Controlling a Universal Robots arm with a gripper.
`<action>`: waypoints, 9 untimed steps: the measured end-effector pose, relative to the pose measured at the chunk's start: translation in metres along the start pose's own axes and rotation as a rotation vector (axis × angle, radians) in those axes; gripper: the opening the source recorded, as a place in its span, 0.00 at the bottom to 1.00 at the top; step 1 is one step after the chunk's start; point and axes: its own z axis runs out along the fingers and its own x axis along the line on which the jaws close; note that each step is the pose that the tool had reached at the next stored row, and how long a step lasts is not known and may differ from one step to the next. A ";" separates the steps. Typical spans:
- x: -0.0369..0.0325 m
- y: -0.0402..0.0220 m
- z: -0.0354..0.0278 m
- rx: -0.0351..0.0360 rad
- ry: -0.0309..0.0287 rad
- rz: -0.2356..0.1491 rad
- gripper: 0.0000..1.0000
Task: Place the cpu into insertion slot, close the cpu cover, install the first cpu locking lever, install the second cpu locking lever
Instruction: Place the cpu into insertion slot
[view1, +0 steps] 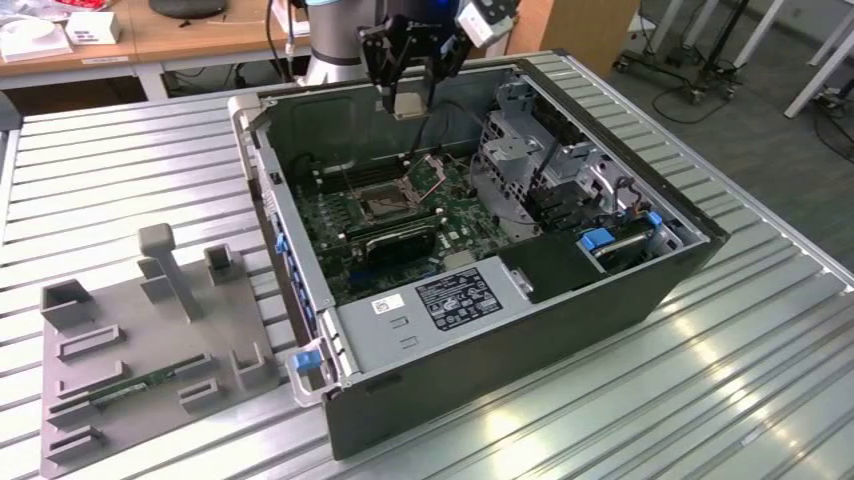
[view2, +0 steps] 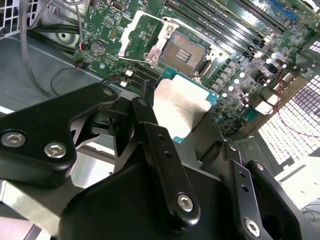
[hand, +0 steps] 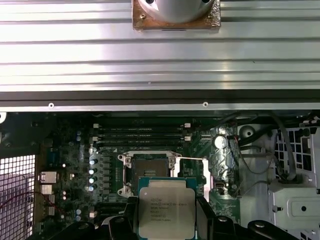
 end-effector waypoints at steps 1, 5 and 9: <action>0.0000 0.0000 0.0003 0.0003 0.0000 0.000 0.55; 0.0000 -0.0001 0.0006 0.0004 -0.0001 0.000 0.55; 0.0000 -0.0001 0.0006 0.0004 -0.0001 0.000 0.55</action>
